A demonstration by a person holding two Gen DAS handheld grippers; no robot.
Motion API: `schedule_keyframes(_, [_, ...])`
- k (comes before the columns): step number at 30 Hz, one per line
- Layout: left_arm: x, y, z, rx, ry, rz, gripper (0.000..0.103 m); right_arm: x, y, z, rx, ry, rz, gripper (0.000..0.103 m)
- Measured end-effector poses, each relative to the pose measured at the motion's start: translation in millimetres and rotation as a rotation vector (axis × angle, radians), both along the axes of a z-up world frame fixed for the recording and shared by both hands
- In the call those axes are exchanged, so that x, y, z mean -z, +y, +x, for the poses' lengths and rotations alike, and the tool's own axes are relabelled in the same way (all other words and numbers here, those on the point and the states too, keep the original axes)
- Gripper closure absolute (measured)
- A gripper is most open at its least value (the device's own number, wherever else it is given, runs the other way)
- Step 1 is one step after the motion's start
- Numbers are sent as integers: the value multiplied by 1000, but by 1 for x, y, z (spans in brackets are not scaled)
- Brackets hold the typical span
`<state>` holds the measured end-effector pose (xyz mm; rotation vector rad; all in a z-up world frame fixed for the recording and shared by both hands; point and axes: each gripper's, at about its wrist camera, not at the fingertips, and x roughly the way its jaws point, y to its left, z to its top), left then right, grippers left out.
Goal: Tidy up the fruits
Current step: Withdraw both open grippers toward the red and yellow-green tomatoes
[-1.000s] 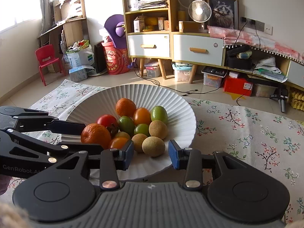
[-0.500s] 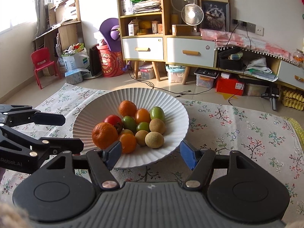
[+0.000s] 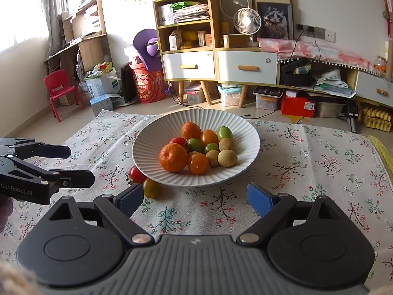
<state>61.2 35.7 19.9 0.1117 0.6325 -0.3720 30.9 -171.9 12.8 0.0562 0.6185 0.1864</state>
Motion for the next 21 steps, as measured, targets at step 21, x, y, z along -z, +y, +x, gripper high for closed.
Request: schedule_keyframes(21, [48,31,-2,-20,39,19,6,36,35,-22,-33,25,-45,4])
